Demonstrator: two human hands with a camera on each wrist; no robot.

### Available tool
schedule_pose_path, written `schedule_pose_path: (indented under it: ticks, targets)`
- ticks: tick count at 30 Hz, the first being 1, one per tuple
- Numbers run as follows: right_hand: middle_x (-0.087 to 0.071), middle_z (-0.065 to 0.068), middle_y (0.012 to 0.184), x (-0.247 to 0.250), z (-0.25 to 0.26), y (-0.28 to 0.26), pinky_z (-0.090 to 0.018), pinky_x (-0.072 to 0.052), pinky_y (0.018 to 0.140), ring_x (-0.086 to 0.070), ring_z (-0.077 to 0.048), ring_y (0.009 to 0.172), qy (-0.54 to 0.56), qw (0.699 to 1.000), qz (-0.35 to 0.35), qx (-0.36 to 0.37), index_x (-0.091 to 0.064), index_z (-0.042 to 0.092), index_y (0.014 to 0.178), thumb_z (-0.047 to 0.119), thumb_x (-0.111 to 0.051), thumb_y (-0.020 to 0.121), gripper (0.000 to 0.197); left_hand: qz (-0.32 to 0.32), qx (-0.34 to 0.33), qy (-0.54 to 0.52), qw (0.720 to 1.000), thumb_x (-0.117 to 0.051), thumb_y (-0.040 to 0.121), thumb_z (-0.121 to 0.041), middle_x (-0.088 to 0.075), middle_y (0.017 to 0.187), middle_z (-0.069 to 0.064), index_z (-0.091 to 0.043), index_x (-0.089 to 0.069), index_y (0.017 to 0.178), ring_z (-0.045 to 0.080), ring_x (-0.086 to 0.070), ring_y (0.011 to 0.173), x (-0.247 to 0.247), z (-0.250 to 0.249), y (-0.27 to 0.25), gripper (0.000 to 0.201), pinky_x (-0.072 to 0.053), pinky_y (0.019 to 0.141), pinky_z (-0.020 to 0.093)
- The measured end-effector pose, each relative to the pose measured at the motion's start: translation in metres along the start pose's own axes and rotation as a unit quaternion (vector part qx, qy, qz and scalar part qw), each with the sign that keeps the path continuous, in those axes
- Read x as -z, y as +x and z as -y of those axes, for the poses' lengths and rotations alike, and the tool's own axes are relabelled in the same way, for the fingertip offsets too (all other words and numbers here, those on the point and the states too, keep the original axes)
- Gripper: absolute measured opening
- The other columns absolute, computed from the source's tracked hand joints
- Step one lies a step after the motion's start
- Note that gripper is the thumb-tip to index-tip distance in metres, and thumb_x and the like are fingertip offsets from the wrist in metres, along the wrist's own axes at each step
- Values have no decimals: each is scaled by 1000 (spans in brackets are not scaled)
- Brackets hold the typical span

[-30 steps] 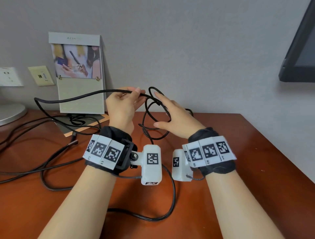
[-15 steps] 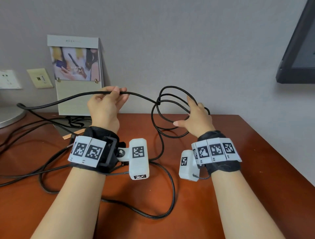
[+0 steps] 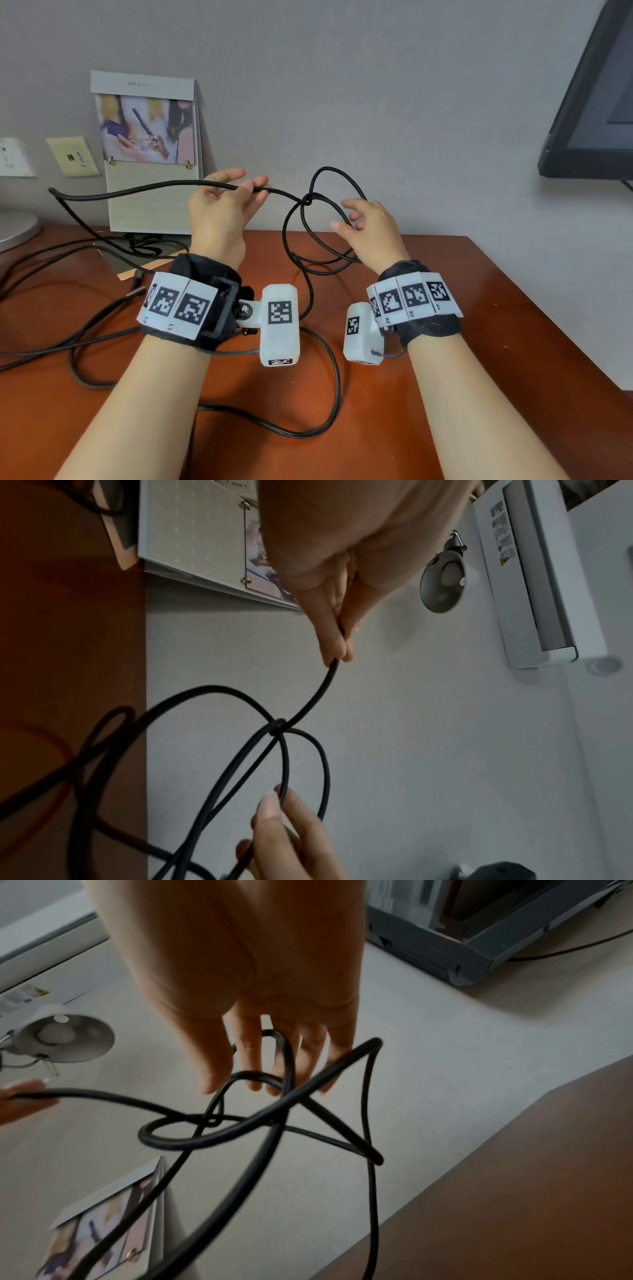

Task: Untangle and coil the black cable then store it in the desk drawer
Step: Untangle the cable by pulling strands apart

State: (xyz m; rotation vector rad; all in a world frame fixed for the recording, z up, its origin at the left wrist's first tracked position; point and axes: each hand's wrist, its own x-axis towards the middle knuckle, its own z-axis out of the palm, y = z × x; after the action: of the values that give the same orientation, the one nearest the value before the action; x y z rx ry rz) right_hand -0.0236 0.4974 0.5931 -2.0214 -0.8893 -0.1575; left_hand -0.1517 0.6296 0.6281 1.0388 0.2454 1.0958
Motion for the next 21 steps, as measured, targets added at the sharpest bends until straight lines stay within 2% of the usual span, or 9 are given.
schedule_pose_path:
  ticks: [2, 4, 7, 10, 14, 18, 20, 21]
  targets:
    - [-59, -7, 111, 0, 3, 2, -34, -47, 90, -57, -20, 99, -5, 1000, -16, 3, -63, 15, 115, 23, -62, 89, 28, 7, 1, 3, 1000, -44, 93, 10, -69, 72, 7, -9, -51, 89, 15, -70, 81, -1, -1, -3, 20, -57, 77, 23]
    - [-60, -8, 107, 1, 3, 3, -30, -47, 83, -58, -20, 94, -23, 999, -37, 6, -68, 12, 101, 20, -60, 90, 17, 15, 5, 11, 1000, -43, 93, 10, -69, 75, 8, -9, -51, 91, 15, -70, 80, 0, -1, -8, 21, -56, 75, 21]
    - [-56, -9, 106, 9, -2, 5, -28, -44, 78, -58, -23, 93, -77, 996, -36, 15, -68, 9, 95, 17, -56, 91, 15, 25, 13, 32, 999, -43, 93, 11, -70, 74, 8, -8, -50, 92, 16, -70, 80, 9, -2, -12, 21, -56, 72, 20]
    - [-59, -9, 103, 17, -8, 4, -31, -45, 79, -58, -26, 93, -91, 995, -28, 3, -68, 10, 92, 20, -55, 92, 16, 27, 19, 44, 998, -43, 93, 11, -71, 64, 3, -8, -50, 91, 14, -70, 76, 17, -10, -11, 20, -56, 69, 18]
    - [-67, -6, 91, 28, -7, 5, -34, -51, 79, -61, -27, 89, -89, 995, -26, -26, -68, 15, 86, 19, -55, 91, 15, 23, 20, 60, 998, -42, 93, 11, -66, 76, 11, -7, -50, 89, 14, -69, 77, 22, -24, -13, 21, -56, 67, 17]
    - [-70, -5, 101, 35, -3, 7, -30, -49, 85, -63, -25, 96, -30, 997, -4, -70, -72, 15, 87, 20, -62, 88, 11, 21, 23, 74, 997, -41, 94, 10, -63, 83, 14, -7, -49, 88, 17, -67, 82, 23, -31, -21, 20, -56, 67, 16]
    - [-67, -6, 106, 30, 3, 5, -33, -48, 87, -60, -26, 102, -36, 998, -6, -43, -71, 16, 86, 20, -62, 87, 9, 25, 23, 74, 997, -42, 94, 11, -64, 79, 13, -6, -49, 88, 17, -67, 81, 19, -32, -25, 19, -56, 67, 17]
    - [-63, -6, 110, 26, 8, 1, -34, -46, 90, -56, -25, 107, -46, 999, -13, -12, -70, 17, 92, 22, -63, 87, 10, 28, 22, 72, 997, -42, 94, 11, -65, 76, 12, -6, -49, 88, 18, -67, 80, 15, -33, -27, 20, -57, 68, 18]
